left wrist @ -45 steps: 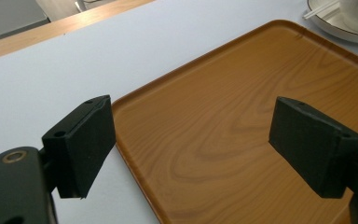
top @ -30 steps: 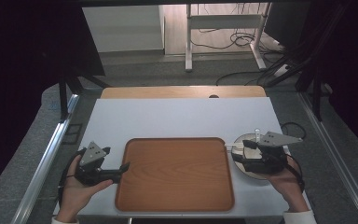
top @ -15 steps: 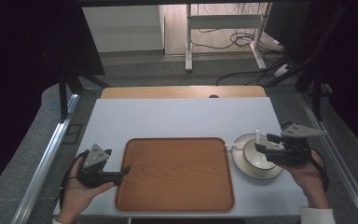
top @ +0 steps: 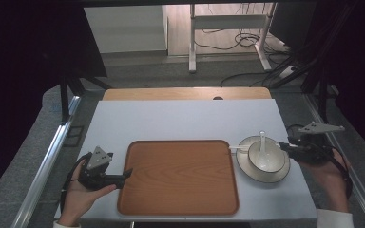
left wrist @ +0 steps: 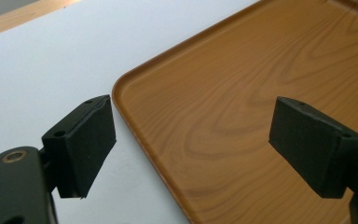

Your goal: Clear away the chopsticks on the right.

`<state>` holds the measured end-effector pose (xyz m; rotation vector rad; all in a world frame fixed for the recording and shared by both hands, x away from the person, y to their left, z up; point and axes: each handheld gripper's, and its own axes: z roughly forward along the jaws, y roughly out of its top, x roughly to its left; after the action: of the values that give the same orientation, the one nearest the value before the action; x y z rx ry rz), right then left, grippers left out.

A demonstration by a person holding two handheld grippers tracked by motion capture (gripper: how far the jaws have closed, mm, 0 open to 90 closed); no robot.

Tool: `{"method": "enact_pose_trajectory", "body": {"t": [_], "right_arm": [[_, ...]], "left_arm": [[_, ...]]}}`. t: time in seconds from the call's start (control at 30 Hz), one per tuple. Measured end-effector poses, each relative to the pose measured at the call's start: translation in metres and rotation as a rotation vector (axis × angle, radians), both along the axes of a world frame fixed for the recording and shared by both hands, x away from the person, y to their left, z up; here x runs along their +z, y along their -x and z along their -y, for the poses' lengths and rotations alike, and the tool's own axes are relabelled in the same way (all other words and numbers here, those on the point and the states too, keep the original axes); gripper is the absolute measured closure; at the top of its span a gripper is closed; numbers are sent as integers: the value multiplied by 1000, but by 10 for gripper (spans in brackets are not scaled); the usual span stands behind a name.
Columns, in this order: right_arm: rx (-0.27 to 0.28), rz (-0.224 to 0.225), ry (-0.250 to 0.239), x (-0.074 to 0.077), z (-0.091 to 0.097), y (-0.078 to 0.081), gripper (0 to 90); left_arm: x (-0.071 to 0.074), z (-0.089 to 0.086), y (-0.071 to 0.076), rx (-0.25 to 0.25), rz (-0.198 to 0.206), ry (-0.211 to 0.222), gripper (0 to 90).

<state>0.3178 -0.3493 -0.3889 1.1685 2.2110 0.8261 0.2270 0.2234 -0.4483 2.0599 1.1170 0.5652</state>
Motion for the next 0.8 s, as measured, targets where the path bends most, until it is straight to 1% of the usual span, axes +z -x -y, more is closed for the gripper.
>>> {"method": "enact_pose_trajectory", "body": {"t": [0.03, 0.17, 0.2, 0.23, 0.27, 0.37, 0.43, 0.47, 0.5, 0.53, 0.63, 0.7, 0.77, 0.8], "right_arm": [[-8, -12, 12, -2, 2, -4, 644], [-24, -37, 32, -8, 6, -12, 709], [-24, -37, 32, -8, 6, -12, 709], [-36, -51, 47, -12, 9, -17, 755], [-36, -51, 47, -12, 9, -17, 755], [-67, -77, 73, -19, 13, -26, 832], [-70, -86, 87, -23, 14, -33, 876], [-69, -94, 94, -25, 14, -36, 887], [-68, -108, 112, -28, 13, -44, 894], [-68, -108, 112, -28, 13, -44, 894], [-75, -128, 134, -34, 12, -57, 895], [-92, -144, 154, -41, 12, -69, 896], [-97, -148, 158, -42, 12, -72, 896], [-112, -156, 166, -46, 13, -77, 896]], "left_arm": [[0, 0, 0, -2, -2, -1, 141], [-1, 1, 0, -3, -5, -1, 141], [-2, 1, 0, -3, -5, -1, 141], [-2, 1, 0, -3, -8, -6, 141], [-2, 1, 0, -3, -8, -6, 141], [-4, 0, 0, 1, -13, -9, 141], [-6, 0, 0, 0, -18, -13, 141], [-6, 0, 0, 1, -20, -14, 140], [-7, 1, 0, 1, -22, -14, 140], [-7, 1, -1, 1, -24, -16, 140], [-8, 2, -1, 1, -27, -19, 139], [-8, 2, 0, 4, -27, -18, 138], [-8, 1, 0, 5, -28, -18, 138], [-7, 0, 1, 11, -26, -18, 137]]}}
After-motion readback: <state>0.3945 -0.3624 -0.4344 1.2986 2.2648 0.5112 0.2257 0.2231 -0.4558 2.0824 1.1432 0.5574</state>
